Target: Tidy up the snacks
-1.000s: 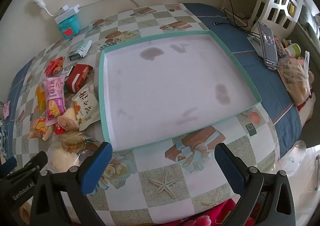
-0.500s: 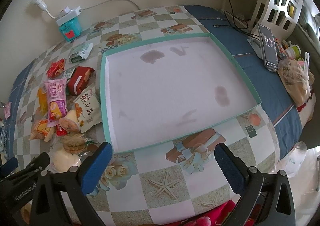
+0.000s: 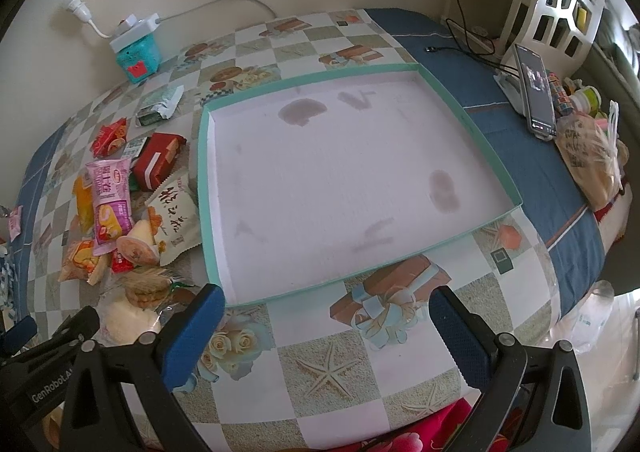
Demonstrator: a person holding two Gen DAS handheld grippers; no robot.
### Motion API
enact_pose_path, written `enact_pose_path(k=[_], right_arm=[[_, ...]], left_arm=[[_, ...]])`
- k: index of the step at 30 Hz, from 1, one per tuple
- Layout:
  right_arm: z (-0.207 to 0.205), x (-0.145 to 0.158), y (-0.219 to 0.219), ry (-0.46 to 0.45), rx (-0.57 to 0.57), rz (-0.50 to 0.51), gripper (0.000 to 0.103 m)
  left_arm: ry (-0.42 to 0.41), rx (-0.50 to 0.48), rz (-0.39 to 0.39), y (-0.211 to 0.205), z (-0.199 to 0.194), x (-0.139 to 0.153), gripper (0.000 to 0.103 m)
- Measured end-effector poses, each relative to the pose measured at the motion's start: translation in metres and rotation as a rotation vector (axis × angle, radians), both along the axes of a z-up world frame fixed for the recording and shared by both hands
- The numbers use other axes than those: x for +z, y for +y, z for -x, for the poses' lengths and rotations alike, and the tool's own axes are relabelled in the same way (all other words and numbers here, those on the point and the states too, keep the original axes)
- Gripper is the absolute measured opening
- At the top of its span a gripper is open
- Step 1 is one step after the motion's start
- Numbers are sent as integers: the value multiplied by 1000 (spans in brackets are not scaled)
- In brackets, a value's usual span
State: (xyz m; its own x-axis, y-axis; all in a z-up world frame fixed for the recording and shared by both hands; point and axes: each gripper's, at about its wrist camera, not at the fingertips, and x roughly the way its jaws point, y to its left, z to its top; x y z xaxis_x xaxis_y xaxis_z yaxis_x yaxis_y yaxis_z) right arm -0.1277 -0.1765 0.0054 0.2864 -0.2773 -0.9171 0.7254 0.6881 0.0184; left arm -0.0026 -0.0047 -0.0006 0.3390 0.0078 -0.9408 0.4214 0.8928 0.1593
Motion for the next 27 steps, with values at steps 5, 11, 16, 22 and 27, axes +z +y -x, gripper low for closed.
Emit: enact_pose_path(k=[5,11,16,22,27], right_arm=[[0,-1,0,1,-1,-1,103],[0,-1,0,0,-1,0,103],[0,-2,-1,0,-1,-1,103],[0,-2,-1,1,-2,-1,103],[1,-2,-2,1,-2,-2,103]], left_arm=[[-1,-1,0,0,0,0,103],[0,0,-2,0,0,0,103],[0,-1,-2,0,0,0,103],[0,-1,-3,0,0,0,103],[0,-2,-3,0,0,0,103]])
